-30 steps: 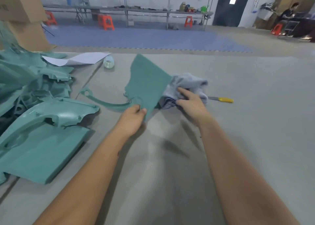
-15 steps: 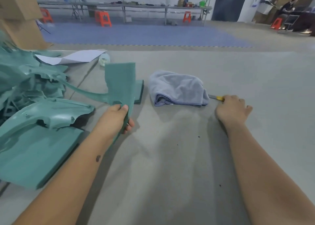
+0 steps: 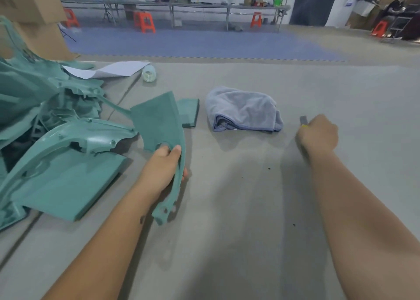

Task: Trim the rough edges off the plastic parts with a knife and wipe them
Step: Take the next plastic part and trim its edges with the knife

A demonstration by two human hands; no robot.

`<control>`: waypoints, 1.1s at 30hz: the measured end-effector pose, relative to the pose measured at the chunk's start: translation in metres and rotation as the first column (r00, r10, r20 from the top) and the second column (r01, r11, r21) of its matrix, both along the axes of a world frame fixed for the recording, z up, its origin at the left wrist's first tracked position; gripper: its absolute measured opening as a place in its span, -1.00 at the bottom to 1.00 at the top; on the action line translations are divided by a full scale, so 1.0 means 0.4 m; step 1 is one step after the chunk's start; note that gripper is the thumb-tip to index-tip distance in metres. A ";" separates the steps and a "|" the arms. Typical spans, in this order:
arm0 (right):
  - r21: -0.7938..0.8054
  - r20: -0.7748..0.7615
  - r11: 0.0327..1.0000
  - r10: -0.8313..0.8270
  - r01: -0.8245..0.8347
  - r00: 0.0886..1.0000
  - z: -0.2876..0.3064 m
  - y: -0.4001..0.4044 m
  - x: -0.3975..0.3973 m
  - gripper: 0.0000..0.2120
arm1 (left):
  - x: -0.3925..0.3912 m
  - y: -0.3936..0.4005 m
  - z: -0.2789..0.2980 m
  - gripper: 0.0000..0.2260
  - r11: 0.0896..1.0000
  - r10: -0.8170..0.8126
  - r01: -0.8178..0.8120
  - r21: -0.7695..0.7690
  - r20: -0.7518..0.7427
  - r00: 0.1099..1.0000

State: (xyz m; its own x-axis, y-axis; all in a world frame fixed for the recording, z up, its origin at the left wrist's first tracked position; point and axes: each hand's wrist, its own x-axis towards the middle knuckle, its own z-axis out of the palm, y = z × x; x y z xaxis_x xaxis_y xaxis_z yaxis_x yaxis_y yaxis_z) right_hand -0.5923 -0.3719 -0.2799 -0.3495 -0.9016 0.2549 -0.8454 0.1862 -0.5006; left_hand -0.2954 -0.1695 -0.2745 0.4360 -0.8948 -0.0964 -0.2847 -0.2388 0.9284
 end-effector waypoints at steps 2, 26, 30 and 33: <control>0.038 0.127 0.999 -0.035 0.030 0.991 0.002 0.000 -0.007 -0.67 | 0.006 -0.012 0.000 -0.72 1.000 -0.010 0.009 0.019 0.011 1.000; -0.203 0.919 0.664 0.382 -0.719 0.094 0.011 0.398 0.352 -0.52 | 0.042 0.000 0.017 -0.81 0.990 -0.138 0.137 -0.022 -0.263 0.955; -0.243 0.873 0.708 0.458 -0.663 0.169 -0.004 0.393 0.360 -0.69 | 0.056 -0.007 0.010 -0.80 0.989 -0.139 0.147 0.000 -0.321 0.937; -0.268 0.845 0.718 0.495 -0.642 0.201 -0.008 0.395 0.361 -0.78 | 0.055 -0.012 0.011 -0.83 0.990 -0.111 0.136 0.031 -0.417 0.902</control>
